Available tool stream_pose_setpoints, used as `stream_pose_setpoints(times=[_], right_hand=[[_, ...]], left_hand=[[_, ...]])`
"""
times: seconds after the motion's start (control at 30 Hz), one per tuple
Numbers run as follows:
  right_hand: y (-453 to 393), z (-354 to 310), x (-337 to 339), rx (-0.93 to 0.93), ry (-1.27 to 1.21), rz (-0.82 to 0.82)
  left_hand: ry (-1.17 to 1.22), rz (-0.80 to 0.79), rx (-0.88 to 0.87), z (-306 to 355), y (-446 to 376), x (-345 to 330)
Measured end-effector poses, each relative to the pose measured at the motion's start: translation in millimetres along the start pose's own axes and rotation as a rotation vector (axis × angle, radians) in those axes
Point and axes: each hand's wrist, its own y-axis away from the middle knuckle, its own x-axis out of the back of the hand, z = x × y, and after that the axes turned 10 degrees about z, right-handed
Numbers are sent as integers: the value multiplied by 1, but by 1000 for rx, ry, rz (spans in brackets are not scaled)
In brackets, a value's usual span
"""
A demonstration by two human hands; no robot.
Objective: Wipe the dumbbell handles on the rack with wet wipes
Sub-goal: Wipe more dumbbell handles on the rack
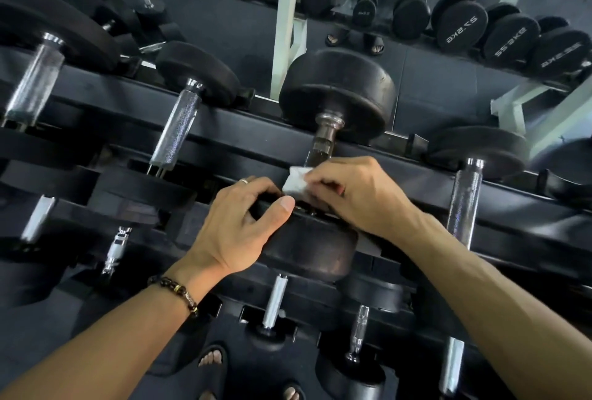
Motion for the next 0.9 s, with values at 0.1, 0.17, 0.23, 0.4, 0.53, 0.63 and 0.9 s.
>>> stream_pose_setpoints(times=[0.1,0.17,0.23,0.4,0.53,0.63,0.9], right_hand=[[-19,13,-3,-184,61,333],[-15,6,-8,-305,56,464],[3,-11,-9,-431,-3,376],[5,-21,-8,-696,-166,268],[-26,-8,-20,-826,-181,542],[-12,-18,-22,-868,-117,469],[-19,-12,-17,-987,-188,419]], left_hand=[[-25,7,-6,0,1,0],[-34,5,-13,-2,1,0],[-40,-3,-16,-1,0,0],[-58,-23,-14,-1,0,1],[-64,-18,-33,-1,0,1],[-56,-32,-36,-1,-1,1],[-57,-45,-30,-2,-1,2]])
